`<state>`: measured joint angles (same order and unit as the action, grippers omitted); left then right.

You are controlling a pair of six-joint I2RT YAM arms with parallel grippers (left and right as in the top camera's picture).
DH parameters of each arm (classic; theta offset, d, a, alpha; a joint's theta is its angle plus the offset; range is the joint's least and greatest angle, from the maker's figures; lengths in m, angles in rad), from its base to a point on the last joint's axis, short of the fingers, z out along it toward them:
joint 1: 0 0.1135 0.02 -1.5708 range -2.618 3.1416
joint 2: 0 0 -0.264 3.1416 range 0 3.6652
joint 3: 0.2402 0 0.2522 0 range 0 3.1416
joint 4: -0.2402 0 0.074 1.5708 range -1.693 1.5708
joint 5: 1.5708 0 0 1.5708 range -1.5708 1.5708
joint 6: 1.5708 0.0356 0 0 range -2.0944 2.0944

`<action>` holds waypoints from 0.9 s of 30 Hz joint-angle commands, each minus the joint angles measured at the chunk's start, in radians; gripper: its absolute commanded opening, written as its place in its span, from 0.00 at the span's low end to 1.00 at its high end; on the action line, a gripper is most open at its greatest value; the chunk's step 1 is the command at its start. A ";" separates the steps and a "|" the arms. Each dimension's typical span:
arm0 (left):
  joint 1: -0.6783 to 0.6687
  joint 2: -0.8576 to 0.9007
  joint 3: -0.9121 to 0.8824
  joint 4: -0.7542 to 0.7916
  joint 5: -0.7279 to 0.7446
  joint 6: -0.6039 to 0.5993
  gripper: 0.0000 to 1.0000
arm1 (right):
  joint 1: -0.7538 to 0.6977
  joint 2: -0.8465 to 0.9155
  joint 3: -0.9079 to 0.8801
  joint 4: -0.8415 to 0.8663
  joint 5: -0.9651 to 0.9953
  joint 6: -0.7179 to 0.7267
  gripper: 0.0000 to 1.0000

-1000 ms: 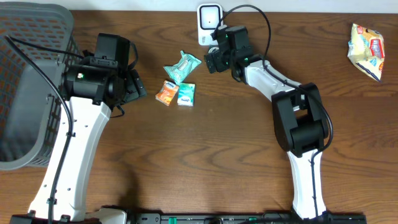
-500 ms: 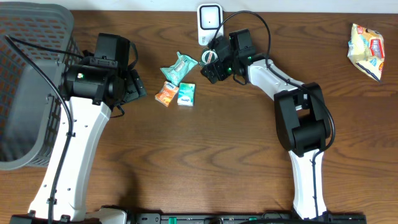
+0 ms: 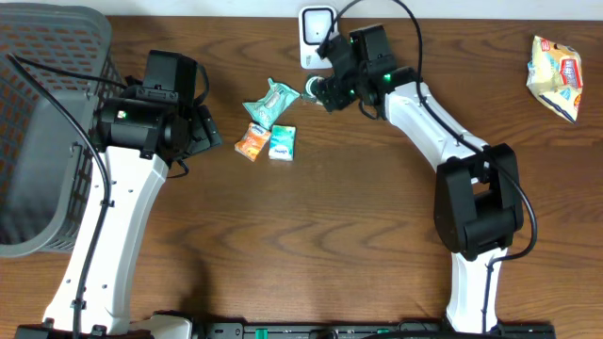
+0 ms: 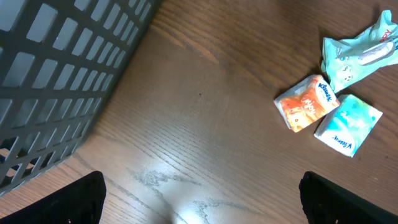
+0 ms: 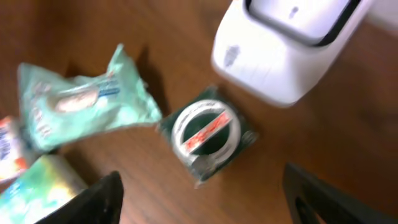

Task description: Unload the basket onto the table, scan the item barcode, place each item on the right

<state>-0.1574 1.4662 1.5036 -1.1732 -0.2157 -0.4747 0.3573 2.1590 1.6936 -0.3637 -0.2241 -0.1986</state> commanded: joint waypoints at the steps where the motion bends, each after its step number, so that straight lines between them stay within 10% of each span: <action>1: 0.004 0.004 -0.001 -0.004 -0.014 -0.010 0.98 | 0.003 0.053 0.000 0.089 0.065 -0.008 0.71; 9: 0.004 0.004 -0.001 -0.004 -0.014 -0.010 0.98 | 0.004 0.197 0.000 0.231 -0.071 -0.011 0.94; 27: 0.004 0.004 -0.001 -0.004 -0.014 -0.010 0.98 | 0.005 0.122 0.000 -0.059 -0.169 -0.102 0.73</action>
<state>-0.1574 1.4662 1.5036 -1.1728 -0.2161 -0.4751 0.3576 2.3367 1.6966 -0.3470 -0.3717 -0.2806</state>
